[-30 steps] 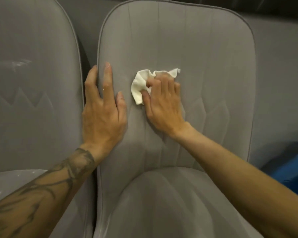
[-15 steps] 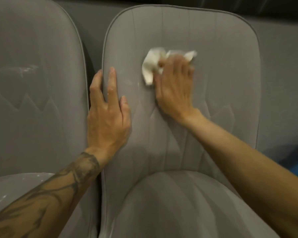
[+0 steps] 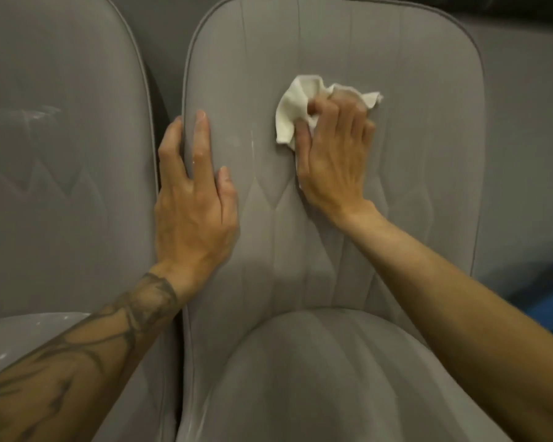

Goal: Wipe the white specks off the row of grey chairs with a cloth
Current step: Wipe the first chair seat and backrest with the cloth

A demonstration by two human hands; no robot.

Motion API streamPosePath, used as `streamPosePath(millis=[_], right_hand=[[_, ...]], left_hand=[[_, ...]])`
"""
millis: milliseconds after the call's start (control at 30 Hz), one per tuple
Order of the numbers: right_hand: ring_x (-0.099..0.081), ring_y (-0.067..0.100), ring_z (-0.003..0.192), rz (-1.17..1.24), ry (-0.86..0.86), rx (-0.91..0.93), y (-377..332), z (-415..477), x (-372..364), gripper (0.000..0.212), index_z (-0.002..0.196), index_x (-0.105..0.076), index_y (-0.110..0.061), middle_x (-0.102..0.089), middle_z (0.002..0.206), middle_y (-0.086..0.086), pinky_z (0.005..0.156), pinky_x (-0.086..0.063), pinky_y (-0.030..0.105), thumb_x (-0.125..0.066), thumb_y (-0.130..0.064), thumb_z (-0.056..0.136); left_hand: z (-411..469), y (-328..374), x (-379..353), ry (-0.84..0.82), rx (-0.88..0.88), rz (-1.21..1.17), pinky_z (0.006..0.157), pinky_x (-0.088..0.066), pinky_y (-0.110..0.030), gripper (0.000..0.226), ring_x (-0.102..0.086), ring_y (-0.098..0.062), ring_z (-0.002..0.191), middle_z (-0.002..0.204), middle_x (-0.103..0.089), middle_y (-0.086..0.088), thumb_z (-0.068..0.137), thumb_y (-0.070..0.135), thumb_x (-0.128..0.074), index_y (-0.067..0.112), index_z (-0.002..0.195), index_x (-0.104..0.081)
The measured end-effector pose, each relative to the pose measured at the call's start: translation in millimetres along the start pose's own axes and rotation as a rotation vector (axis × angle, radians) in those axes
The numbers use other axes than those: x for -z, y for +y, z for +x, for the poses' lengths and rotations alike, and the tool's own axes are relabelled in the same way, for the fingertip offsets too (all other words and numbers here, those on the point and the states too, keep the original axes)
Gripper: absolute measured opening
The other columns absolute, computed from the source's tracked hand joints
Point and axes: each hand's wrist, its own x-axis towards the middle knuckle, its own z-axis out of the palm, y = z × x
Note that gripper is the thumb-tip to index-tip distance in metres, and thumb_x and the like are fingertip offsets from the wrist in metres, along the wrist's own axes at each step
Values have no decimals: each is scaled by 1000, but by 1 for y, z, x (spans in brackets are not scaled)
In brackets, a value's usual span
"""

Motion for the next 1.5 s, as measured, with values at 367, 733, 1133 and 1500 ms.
streamPosePath(millis=[367, 733, 1133, 1500], right_hand=[[-50, 30, 113, 46, -233, 167, 0, -90, 16, 25, 115, -46, -19, -53, 120, 8, 88, -33, 40, -44, -40, 102], [-56, 30, 99, 114, -348, 568, 3, -183, 24, 27, 118, -48, -16, -45, 122, 9, 84, -39, 39, -55, -29, 96], [-55, 30, 100, 123, -341, 643, 5, -167, 21, 25, 117, -53, -15, -54, 119, 9, 84, -42, 39, -56, -29, 97], [-50, 31, 117, 263, -98, -56, -68, -53, 1, 24, 117, -47, -14, -55, 120, 12, 93, -38, 43, -47, -32, 101]], left_hand=[[0, 1, 1, -8, 0, -12, 105, -52, -49, 63, -35, -35, 147, 161, -31, -23, 104, 19, -48, 12, 163, -26], [1, 3, 2, -4, 6, -24, 109, -50, -50, 63, -36, -36, 147, 160, -31, -25, 103, 17, -47, 8, 162, -28], [1, 2, 1, 5, 3, -1, 107, -49, -41, 64, -37, -33, 146, 161, -32, -22, 103, 18, -48, 11, 163, -26], [5, 4, 7, -48, -6, 28, 111, -45, -51, 61, -42, -38, 142, 160, -33, -25, 104, 17, -48, 3, 161, -30]])
